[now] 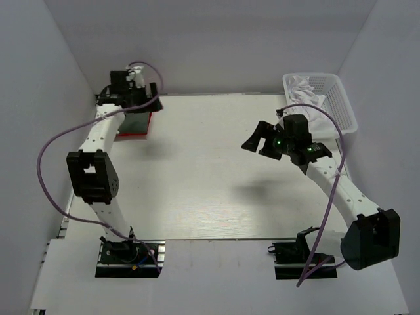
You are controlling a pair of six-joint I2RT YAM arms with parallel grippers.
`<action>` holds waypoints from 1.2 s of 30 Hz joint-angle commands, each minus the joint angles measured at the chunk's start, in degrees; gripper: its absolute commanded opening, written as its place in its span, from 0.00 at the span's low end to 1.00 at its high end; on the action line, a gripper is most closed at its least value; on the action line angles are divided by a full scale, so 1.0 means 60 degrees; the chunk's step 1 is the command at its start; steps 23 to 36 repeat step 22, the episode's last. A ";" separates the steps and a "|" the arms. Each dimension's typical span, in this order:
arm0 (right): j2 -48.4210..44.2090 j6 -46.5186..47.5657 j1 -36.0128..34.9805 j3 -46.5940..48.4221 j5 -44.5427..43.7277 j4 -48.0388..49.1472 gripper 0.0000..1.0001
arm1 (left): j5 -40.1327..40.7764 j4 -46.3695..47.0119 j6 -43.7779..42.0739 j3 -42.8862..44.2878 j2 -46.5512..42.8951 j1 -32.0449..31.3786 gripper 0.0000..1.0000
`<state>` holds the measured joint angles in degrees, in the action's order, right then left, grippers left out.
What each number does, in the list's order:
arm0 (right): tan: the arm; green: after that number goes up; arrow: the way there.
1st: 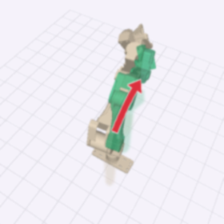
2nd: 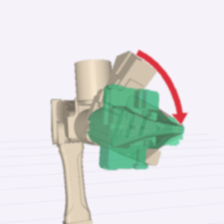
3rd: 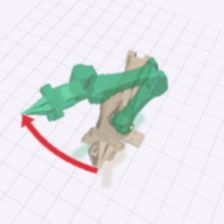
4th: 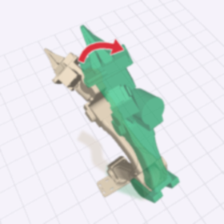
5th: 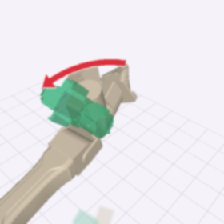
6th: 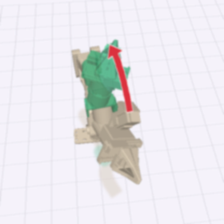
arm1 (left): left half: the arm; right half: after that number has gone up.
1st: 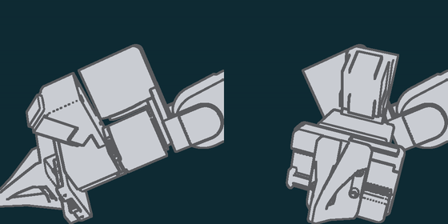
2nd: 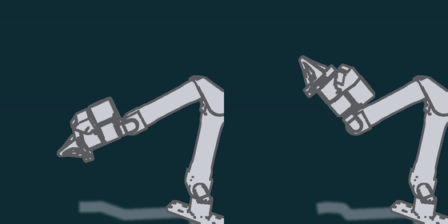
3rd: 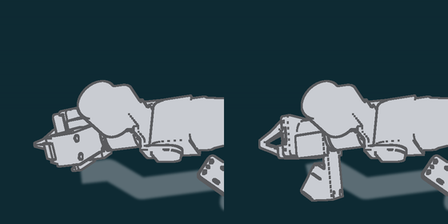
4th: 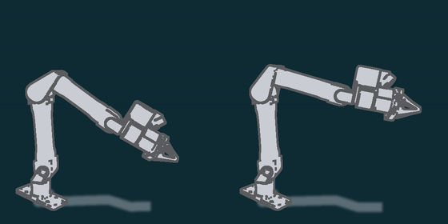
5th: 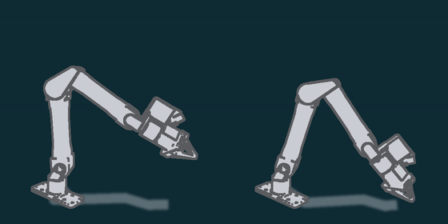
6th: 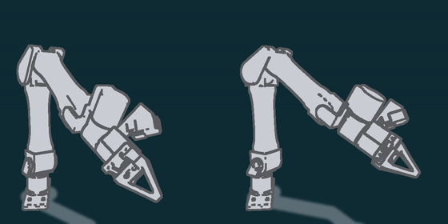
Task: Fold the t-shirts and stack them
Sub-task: Put the neatly folded tshirt into the corner of the board with the left arm
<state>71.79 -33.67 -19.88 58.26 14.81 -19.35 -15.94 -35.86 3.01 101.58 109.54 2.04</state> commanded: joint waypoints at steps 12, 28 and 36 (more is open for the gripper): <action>-0.2076 0.0076 0.0017 -0.2852 0.0754 0.1570 0.90 | 0.1661 0.1640 0.3337 -0.6919 -0.5789 -0.5319 1.00; -0.2854 -0.0101 0.0003 -0.3821 0.1341 0.2390 0.90 | 0.2466 0.1920 0.3367 -0.7365 -0.7050 -0.5921 1.00; -0.2854 -0.0101 0.0003 -0.3821 0.1341 0.2390 0.90 | 0.2466 0.1920 0.3367 -0.7365 -0.7050 -0.5921 1.00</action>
